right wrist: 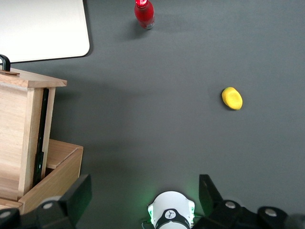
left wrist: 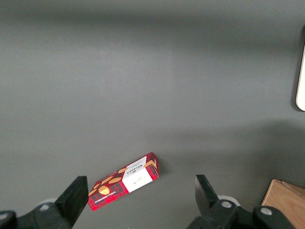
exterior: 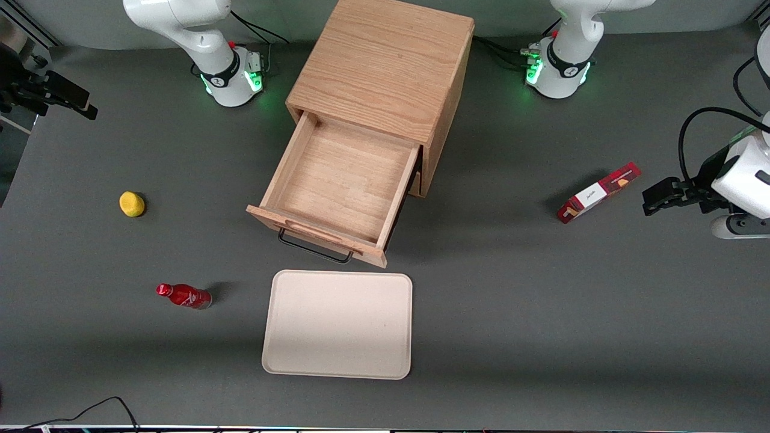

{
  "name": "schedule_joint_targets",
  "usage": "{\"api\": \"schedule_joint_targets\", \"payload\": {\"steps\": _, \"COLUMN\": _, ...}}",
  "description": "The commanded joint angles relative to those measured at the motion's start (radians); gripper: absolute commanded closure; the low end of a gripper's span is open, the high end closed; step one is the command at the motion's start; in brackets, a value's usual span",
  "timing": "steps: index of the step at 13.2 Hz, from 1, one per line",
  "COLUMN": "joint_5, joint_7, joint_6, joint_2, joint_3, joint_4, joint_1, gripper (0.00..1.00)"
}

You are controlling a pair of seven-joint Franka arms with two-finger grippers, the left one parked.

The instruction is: Close top drawer

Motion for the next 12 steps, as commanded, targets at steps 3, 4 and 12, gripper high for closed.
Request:
{"api": "schedule_joint_targets", "payload": {"steps": 3, "joint_5": 0.03, "joint_7": -0.027, "joint_6": -0.02, "joint_2": 0.109, "joint_3": 0.043, "joint_4": 0.148, "joint_1": 0.008, "gripper": 0.0}}
{"api": "schedule_joint_targets", "payload": {"steps": 4, "joint_5": 0.06, "joint_7": -0.027, "joint_6": -0.022, "joint_2": 0.157, "joint_3": 0.071, "joint_4": 0.214, "joint_1": 0.008, "gripper": 0.0}}
{"api": "schedule_joint_targets", "payload": {"steps": 12, "joint_5": 0.293, "joint_7": -0.013, "joint_6": 0.039, "joint_2": 0.482, "joint_3": 0.343, "joint_4": 0.544, "joint_1": 0.006, "gripper": 0.0}}
